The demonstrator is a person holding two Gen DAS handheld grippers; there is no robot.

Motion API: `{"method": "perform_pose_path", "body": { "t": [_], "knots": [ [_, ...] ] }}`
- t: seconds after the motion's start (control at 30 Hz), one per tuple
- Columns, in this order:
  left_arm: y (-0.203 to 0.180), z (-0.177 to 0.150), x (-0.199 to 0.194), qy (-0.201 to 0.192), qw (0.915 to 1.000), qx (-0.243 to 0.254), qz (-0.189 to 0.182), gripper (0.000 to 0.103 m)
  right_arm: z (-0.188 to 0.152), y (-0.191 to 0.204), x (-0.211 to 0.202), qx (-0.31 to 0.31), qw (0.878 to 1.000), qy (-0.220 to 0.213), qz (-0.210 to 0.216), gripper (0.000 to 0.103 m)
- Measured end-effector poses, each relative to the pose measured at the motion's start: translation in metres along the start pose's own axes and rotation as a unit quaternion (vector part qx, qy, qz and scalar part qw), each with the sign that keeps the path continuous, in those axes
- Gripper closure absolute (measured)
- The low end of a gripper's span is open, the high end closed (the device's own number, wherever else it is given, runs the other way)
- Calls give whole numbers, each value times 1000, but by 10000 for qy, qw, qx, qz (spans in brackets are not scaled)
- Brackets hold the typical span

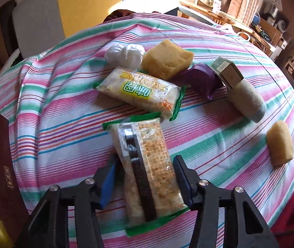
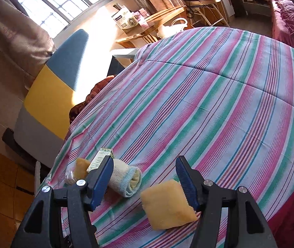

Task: Organize objects
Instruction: 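Move both tools back to the items and grasp the cracker packet with the left tool, then grasp the second yellow sponge with the right tool while the left tool lifts the packet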

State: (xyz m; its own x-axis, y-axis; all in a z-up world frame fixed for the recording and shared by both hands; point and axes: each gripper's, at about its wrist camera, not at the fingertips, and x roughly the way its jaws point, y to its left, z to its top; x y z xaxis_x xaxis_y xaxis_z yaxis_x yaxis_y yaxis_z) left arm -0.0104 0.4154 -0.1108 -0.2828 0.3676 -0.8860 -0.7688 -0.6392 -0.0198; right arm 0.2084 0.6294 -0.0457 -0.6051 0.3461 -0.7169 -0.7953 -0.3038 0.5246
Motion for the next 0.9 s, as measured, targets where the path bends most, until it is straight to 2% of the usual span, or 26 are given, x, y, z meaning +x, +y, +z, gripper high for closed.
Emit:
{"method": "perform_pose_path", "body": {
  "t": [0.13,0.3,0.33,0.43,0.57,0.6,0.63,0.67,0.73,0.9],
  "knots": [
    [9,-11,-5,-81,9999,28,-150,59,-3,-2,13,-78,9990,333,-303,40],
    [13,-18,-8,-95,9997,50,-220,58,-15,16,31,-719,9924,800,-595,39],
    [13,-16,-6,-89,9997,57,-240,58,-18,20,33,-901,9900,847,-674,38],
    [16,-17,-7,-62,9995,88,-293,59,-28,29,38,-1296,9831,969,-857,20],
    [19,-20,-10,-48,9995,136,-275,59,-40,38,51,-1833,9665,1222,-1318,19],
    [20,-21,-11,-59,9995,151,-265,59,-44,39,58,-1966,9606,1356,-1425,21],
    [20,-23,-12,-78,9995,159,-262,59,-49,40,66,-2098,9528,1524,-1578,42],
    [21,-24,-13,-98,9995,170,-262,59,-53,40,74,-2241,9430,1633,-1839,49],
    [21,-29,-19,-132,9991,153,-360,59,-55,43,76,-2390,9378,1573,-1966,50],
    [29,-46,-44,-315,9978,1,-579,59,-53,39,77,-2305,9410,1570,-1915,49]
  ]
}}
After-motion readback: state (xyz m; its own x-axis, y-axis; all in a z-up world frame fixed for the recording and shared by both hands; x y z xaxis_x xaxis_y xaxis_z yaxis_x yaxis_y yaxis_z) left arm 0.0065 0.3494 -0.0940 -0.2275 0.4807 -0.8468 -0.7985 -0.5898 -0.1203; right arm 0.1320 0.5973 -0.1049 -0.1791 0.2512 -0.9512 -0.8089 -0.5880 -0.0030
